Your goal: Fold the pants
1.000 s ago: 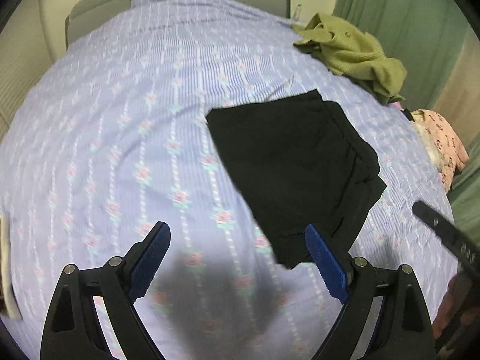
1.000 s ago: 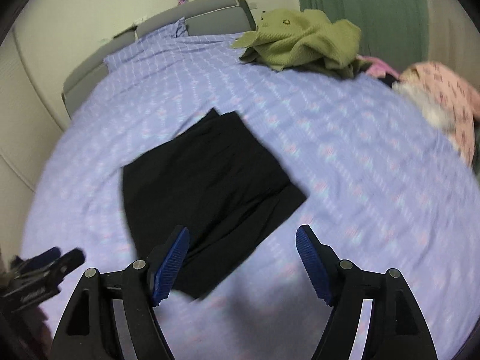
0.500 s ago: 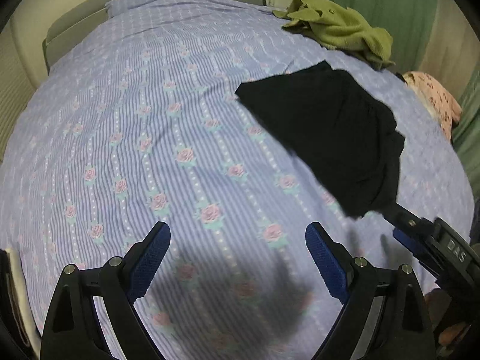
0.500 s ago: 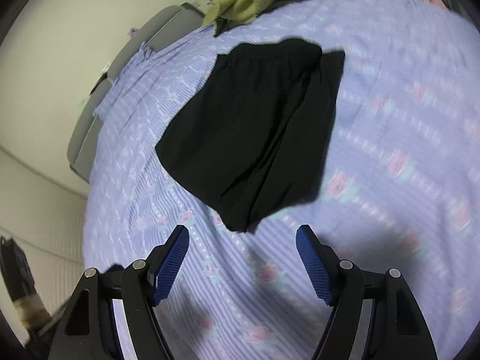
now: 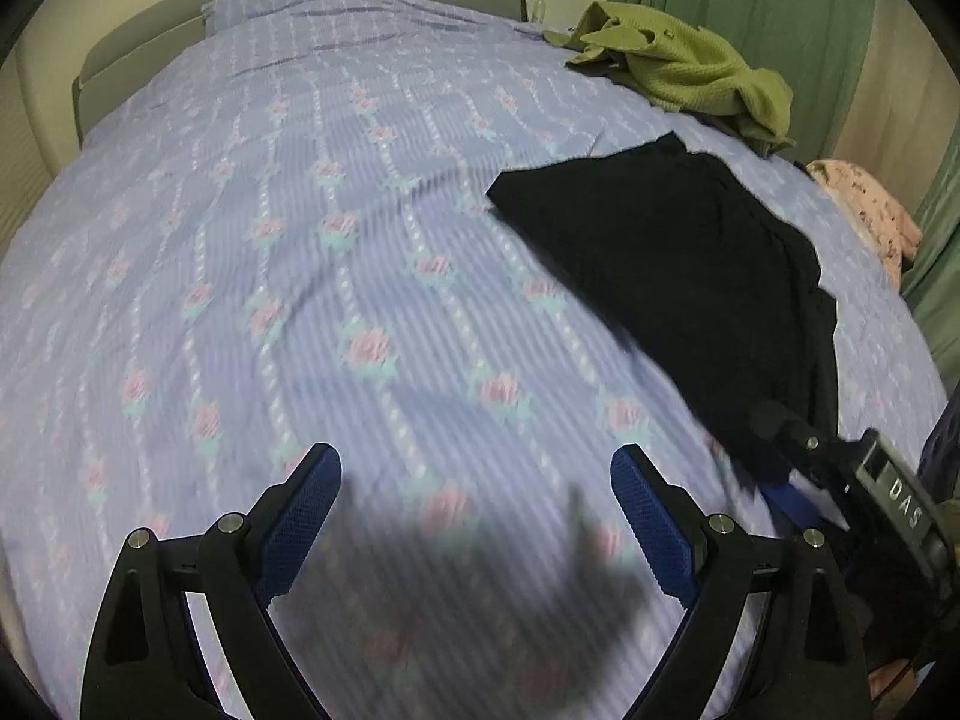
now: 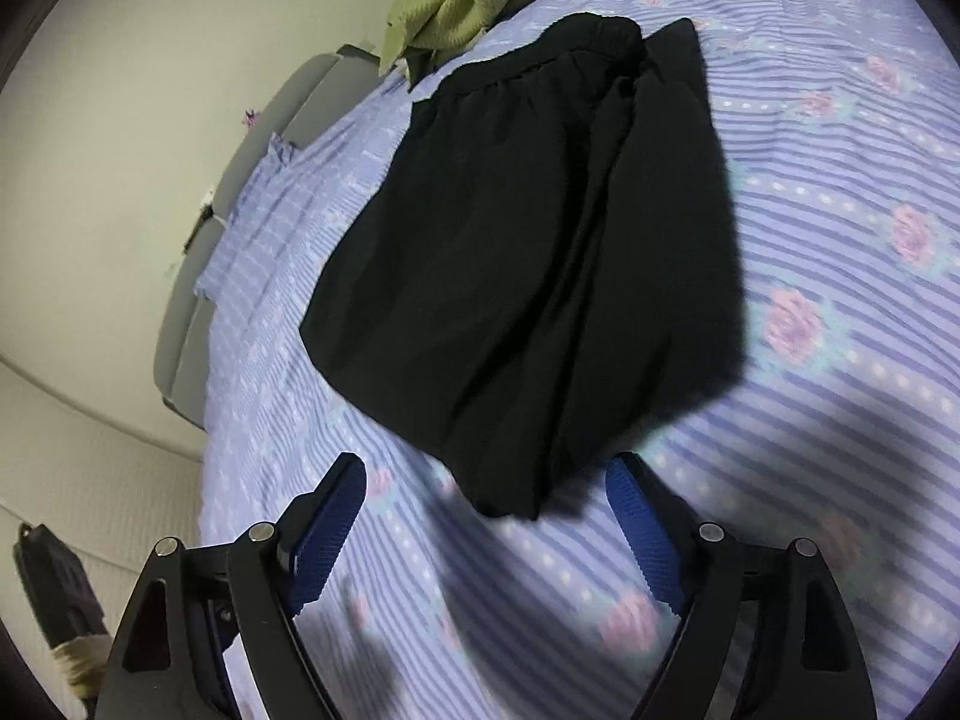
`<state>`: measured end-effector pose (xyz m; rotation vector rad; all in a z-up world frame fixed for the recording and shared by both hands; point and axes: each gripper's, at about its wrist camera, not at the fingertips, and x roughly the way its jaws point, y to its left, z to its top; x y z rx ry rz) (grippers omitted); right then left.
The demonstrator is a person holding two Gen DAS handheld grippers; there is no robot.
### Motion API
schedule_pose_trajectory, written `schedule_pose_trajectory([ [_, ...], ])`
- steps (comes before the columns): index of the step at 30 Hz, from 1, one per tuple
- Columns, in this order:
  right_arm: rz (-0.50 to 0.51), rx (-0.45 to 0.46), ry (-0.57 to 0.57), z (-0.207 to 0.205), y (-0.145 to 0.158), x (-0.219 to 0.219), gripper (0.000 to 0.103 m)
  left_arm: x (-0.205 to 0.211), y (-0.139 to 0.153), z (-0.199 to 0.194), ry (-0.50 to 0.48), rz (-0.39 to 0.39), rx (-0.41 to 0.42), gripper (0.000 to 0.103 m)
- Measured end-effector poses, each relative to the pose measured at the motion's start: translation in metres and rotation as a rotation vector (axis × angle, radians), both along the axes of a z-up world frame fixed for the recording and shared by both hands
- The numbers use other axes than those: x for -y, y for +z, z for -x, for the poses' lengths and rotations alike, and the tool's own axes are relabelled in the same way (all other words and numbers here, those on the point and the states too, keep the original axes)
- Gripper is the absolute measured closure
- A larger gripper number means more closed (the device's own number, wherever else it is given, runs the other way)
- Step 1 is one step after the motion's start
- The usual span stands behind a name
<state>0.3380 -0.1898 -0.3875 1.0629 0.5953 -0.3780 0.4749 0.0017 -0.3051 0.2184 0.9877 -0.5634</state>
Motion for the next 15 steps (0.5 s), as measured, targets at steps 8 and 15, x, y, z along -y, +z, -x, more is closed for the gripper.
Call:
schedule_pose_trajectory([
  [8,0.032,-0.004,-0.021,-0.022,-0.001,0.011,0.017,0.036,-0.016,-0.070,0.007,0.140,-0.104,0.011],
  [15,0.018,-0.028,-0.024,-0.025,-0.001,0.017,0.017,0.060,-0.028,-0.130,0.067,0.307,-0.238,0.011],
])
